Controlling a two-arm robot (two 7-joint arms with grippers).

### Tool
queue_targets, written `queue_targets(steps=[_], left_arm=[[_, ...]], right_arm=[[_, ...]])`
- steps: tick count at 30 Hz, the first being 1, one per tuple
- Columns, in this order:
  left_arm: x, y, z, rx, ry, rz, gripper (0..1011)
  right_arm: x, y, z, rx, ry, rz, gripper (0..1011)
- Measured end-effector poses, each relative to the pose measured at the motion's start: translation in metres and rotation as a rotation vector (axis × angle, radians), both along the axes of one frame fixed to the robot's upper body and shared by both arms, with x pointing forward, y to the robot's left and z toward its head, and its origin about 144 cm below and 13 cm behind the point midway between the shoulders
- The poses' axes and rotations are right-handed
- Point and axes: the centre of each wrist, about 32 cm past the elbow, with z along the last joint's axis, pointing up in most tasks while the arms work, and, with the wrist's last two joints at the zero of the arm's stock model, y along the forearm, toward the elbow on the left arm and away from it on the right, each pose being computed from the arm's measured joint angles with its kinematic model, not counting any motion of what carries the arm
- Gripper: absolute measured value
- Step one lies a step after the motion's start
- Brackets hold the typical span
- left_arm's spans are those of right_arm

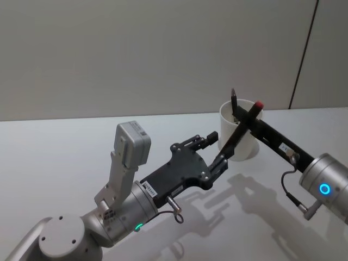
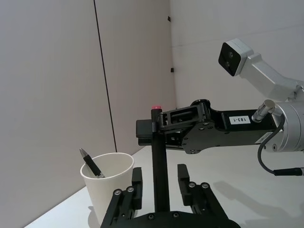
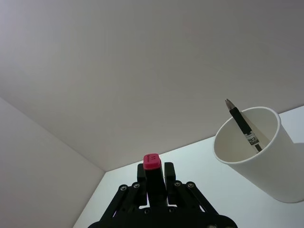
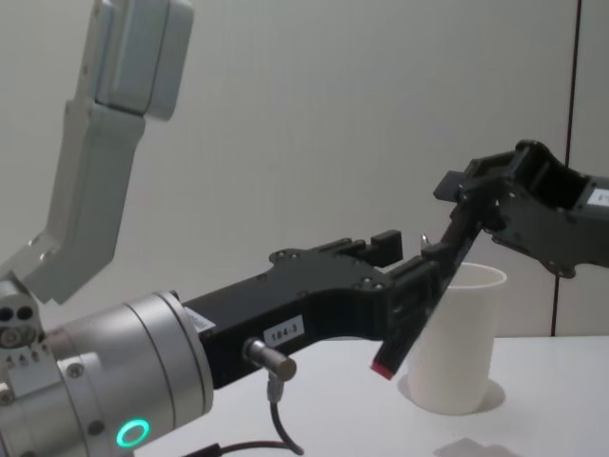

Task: Place the pen into the pen holder.

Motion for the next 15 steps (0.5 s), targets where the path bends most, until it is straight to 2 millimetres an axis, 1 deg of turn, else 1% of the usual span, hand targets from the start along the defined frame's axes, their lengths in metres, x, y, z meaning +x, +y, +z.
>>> queue_targets(steps=[1, 3, 5, 6, 7, 8, 9, 10, 11, 12, 15], left_arm=[[0.0, 0.0, 0.0, 0.0, 0.0, 0.0, 455], [0.0, 0.0, 0.0, 0.0, 0.0, 0.0, 518], [0.0, -0.0001, 0.0, 0.0, 0.0, 0.0, 553], [0.0, -0.0001, 0.0, 0.0, 0.0, 0.0, 598], [-0.0001, -0.0001, -0.0001, 0.0, 0.0, 0.0, 609], [-0.0001, -0.0001, -0.0001, 0.0, 0.0, 0.0, 682], [-0.0001, -0.0001, -0.0001, 0.0, 0.0, 0.0, 697], [-0.0001, -0.0001, -0.0001, 0.0, 0.0, 0.0, 740], [-0.0001, -0.0001, -0.0002, 0.0, 0.0, -0.001, 751], [-0.0001, -0.0001, -0.0002, 0.0, 0.0, 0.0, 796], [0.0, -0.0001, -0.0002, 0.001, 0.001, -0.001, 867]], right_arm=[[0.0, 0.0, 0.0, 0.0, 0.0, 0.0, 217], [0.0, 0.0001, 0.0, 0.0, 0.0, 0.001, 217], [0.0, 0.0001, 0.0, 0.0, 0.0, 0.001, 217], [0.0, 0.0001, 0.0, 0.0, 0.0, 0.001, 217], [0.0, 0.0002, 0.0, 0.0, 0.0, 0.001, 217], [0.0, 0.0002, 0.0, 0.0, 0.0, 0.001, 217], [0.0, 0.0002, 0.0, 0.0, 0.0, 0.002, 217], [-0.0001, 0.0002, 0.0, 0.0, -0.001, 0.002, 217], [-0.0001, 0.0002, 0.0, 0.001, -0.001, 0.002, 217], [-0.0001, 0.0002, 0.0001, 0.001, -0.001, 0.002, 217], [-0.0001, 0.0002, 0.0001, 0.001, -0.001, 0.002, 217]])
